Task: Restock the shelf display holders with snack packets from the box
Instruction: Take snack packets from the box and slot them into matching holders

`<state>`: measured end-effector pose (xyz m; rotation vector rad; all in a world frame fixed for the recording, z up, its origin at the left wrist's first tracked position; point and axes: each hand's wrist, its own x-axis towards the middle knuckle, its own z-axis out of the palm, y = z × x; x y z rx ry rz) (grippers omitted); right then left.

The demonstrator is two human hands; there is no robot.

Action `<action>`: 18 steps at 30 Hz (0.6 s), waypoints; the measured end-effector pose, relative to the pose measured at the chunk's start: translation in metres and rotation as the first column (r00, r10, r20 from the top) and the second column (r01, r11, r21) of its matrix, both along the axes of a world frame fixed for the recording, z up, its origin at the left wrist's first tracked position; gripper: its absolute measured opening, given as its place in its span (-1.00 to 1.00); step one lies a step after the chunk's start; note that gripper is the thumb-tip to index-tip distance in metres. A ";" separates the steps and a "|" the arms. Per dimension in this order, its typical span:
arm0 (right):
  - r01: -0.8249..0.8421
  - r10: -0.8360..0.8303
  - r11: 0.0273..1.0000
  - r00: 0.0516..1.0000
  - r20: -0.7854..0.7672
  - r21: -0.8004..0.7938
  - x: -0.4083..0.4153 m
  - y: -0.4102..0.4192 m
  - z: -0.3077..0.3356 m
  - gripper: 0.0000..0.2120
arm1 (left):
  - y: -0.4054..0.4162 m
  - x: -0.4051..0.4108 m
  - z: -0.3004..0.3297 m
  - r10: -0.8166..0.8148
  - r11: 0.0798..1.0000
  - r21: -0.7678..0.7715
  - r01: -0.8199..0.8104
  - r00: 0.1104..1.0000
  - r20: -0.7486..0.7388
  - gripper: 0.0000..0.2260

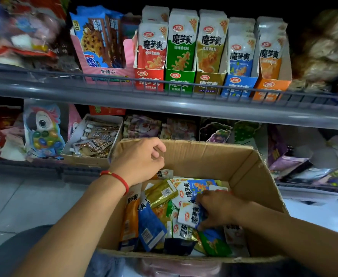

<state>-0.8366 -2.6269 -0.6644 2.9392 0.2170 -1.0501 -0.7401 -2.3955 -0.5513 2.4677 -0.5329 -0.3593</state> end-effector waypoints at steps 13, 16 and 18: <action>0.198 -0.202 0.977 0.979 0.038 0.079 -0.006 0.034 -0.007 -0.18 | -0.017 -0.012 -0.007 -0.019 0.999 0.039 0.021 0.998 -0.058 -0.79; 0.299 -0.315 0.923 0.949 0.026 0.241 0.006 0.027 0.010 -0.47 | -0.017 -0.013 -0.007 0.004 0.999 0.038 -0.001 0.997 -0.083 -0.78; 0.370 -0.404 0.864 0.914 0.033 0.340 0.016 0.019 0.030 -0.57 | -0.015 -0.012 -0.006 0.059 0.998 -0.009 -0.060 0.993 -0.098 -0.73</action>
